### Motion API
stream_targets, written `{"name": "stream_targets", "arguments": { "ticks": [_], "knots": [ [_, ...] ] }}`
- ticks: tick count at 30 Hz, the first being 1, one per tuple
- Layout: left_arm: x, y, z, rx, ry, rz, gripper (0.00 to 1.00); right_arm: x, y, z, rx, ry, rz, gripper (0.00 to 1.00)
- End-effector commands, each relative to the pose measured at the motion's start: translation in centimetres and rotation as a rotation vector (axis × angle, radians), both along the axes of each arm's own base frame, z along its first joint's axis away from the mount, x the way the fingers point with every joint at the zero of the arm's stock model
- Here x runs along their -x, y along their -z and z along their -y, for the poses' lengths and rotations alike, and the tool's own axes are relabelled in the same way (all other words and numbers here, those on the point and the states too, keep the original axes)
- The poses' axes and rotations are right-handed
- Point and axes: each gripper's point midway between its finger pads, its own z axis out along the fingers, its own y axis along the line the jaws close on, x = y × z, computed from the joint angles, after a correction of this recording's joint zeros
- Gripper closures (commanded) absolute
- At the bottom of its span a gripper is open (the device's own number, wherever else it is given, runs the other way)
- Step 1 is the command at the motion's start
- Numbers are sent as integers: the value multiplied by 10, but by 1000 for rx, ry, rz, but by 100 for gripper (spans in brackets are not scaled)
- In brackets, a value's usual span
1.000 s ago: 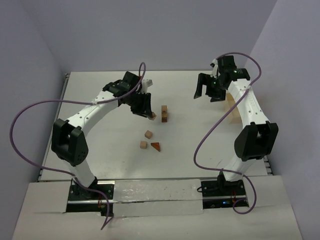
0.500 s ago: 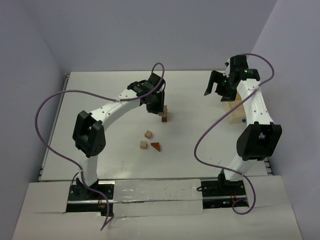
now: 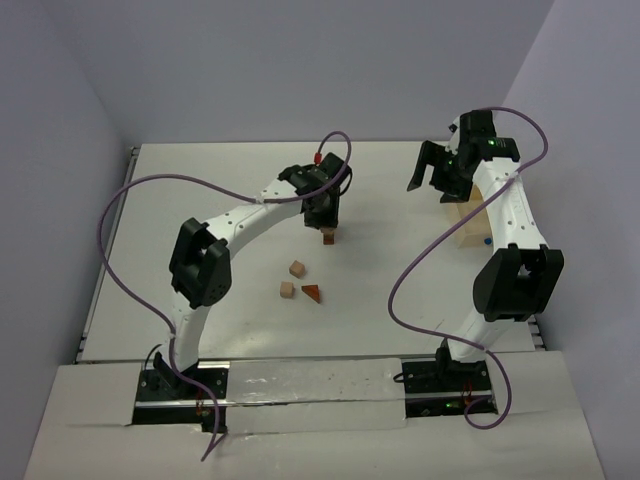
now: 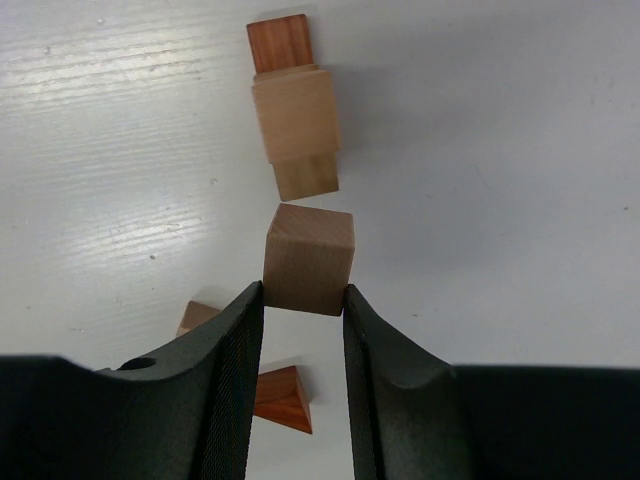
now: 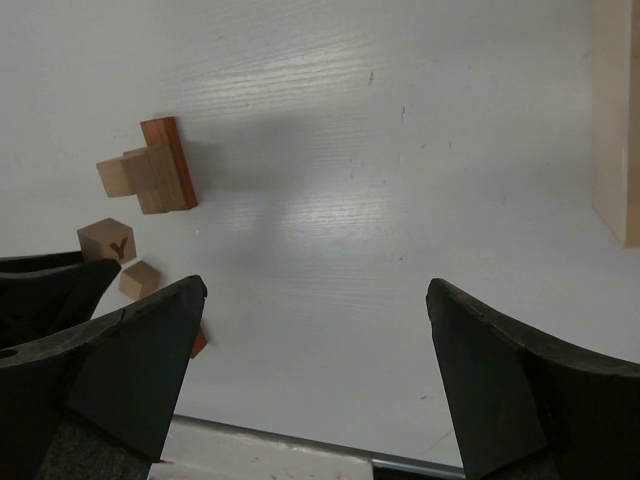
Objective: Build the wood block tower
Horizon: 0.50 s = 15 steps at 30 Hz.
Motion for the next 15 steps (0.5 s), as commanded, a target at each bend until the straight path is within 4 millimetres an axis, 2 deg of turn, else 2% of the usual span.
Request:
{"name": "stream_targets", "arguments": {
  "ticks": [1, 10, 15],
  "knots": [
    [-2, -17, 5, 10, -18, 43, 100, -1, -18, -2, -7, -4, 73, 0],
    [3, -15, 10, 10, -44, 35, 100, -1, -17, -4, -16, -8, 75, 0],
    [10, -7, 13, -3, -61, 13, 100, -2, -18, -4, -19, -10, 77, 0]
  ]
}}
